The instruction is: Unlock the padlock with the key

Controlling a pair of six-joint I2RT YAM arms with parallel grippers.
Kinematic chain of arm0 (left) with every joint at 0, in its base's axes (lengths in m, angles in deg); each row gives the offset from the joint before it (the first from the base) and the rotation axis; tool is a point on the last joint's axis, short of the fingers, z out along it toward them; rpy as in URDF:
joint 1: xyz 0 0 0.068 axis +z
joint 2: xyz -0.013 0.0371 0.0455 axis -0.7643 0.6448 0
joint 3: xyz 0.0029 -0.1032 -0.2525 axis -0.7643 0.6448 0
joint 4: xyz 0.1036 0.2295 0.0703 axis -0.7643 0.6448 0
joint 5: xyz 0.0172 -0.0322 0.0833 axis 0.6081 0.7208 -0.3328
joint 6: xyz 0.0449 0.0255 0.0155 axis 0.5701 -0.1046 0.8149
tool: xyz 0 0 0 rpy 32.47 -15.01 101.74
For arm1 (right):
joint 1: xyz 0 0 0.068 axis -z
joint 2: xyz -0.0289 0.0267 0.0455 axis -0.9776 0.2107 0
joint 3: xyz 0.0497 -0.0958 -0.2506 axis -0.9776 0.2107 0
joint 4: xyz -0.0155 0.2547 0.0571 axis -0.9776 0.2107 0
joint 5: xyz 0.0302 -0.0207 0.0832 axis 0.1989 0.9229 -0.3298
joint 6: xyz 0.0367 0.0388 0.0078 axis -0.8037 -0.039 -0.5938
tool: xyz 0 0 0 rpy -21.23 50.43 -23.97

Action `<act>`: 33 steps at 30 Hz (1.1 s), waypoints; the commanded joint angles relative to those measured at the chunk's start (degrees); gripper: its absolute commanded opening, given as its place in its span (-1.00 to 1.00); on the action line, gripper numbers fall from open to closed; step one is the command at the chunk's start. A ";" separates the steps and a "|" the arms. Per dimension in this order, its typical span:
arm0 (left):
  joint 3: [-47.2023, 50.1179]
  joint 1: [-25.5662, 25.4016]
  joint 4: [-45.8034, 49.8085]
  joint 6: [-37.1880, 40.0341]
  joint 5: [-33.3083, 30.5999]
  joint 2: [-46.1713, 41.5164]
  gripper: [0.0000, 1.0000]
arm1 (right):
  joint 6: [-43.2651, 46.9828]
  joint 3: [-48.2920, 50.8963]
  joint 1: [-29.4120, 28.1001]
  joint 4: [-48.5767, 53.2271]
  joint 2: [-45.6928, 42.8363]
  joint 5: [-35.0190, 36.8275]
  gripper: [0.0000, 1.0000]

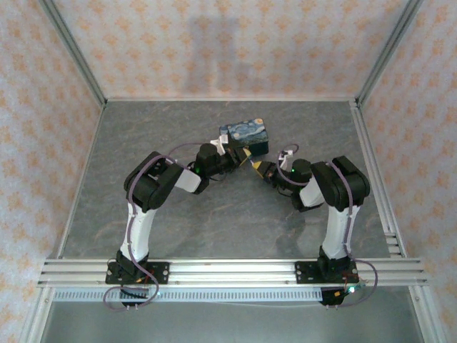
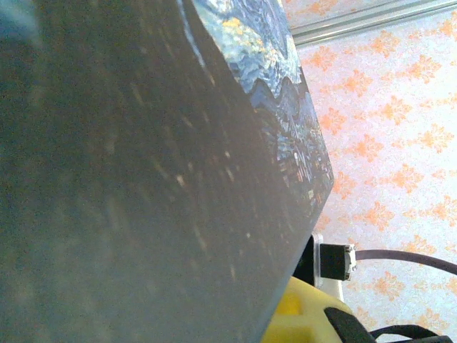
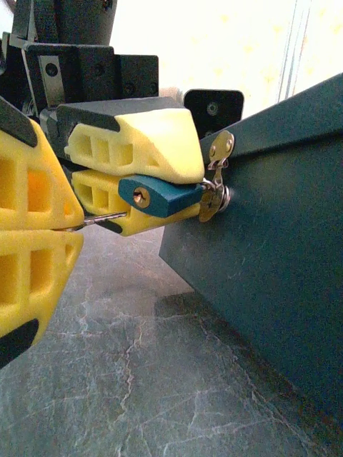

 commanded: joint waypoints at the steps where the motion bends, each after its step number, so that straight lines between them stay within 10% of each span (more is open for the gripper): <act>1: 0.49 0.60 -5.47 -1.09 1.37 -1.00 -1.00 | -0.26 -0.78 -0.04 -3.34 -0.77 -0.06 -1.00; 33: -0.59 0.64 -6.67 -2.31 1.22 0.61 -1.00 | -1.58 -1.30 0.88 -3.36 -1.09 -0.77 -1.00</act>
